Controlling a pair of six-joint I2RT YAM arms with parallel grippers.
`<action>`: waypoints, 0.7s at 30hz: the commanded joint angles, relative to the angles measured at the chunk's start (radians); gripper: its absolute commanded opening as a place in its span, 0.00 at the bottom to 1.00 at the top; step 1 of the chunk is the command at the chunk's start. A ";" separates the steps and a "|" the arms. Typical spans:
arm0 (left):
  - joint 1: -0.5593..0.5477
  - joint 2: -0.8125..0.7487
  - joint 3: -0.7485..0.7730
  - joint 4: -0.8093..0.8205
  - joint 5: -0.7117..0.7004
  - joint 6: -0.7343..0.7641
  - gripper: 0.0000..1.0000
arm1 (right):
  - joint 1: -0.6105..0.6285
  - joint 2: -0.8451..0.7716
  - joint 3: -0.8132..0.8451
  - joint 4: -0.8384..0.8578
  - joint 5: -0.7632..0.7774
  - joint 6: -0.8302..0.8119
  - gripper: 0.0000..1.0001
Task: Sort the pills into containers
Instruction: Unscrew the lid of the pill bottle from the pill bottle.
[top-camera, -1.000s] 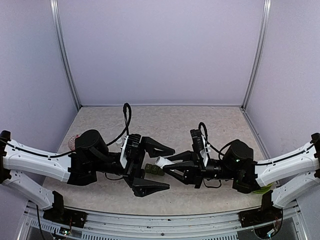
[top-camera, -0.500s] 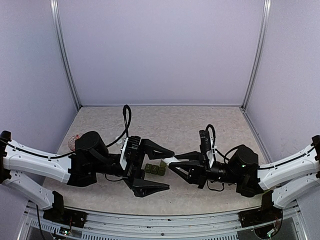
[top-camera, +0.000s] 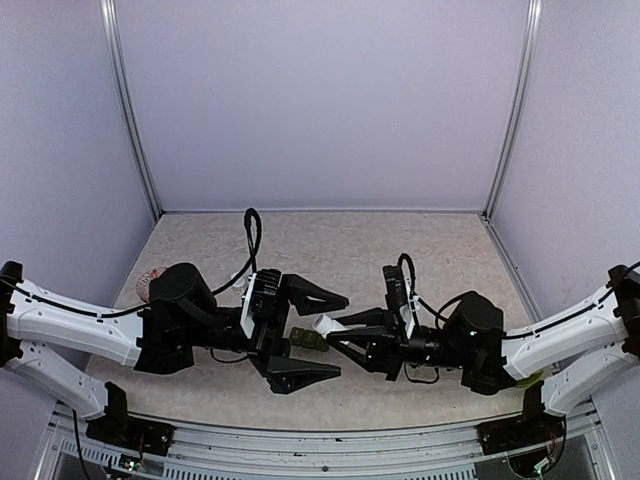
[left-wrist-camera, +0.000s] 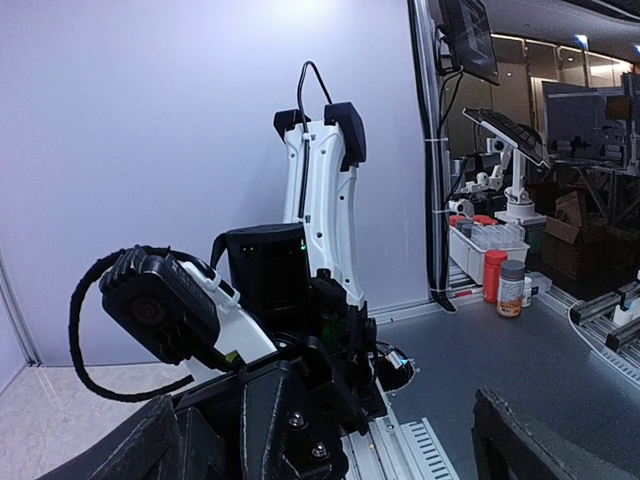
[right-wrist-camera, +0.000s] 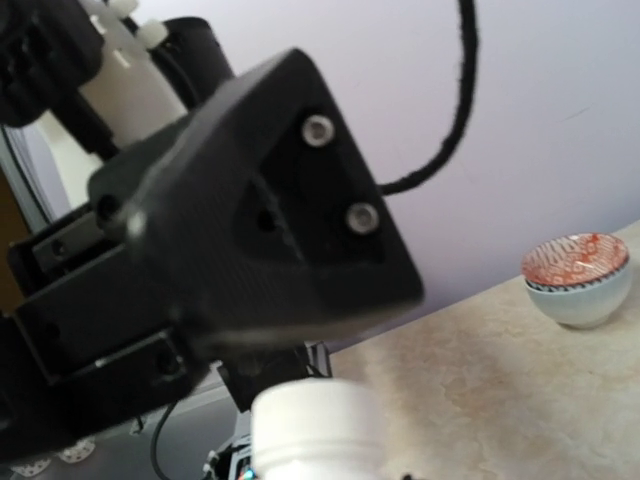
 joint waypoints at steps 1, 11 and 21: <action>-0.007 0.021 0.009 0.037 0.014 0.000 0.98 | 0.011 0.013 0.041 0.068 -0.018 0.010 0.12; -0.008 0.037 0.011 0.043 0.012 -0.018 0.95 | 0.011 0.030 0.054 0.082 -0.044 0.021 0.13; -0.008 0.035 0.009 0.037 0.003 -0.022 0.93 | 0.011 0.018 0.051 0.076 -0.031 0.017 0.13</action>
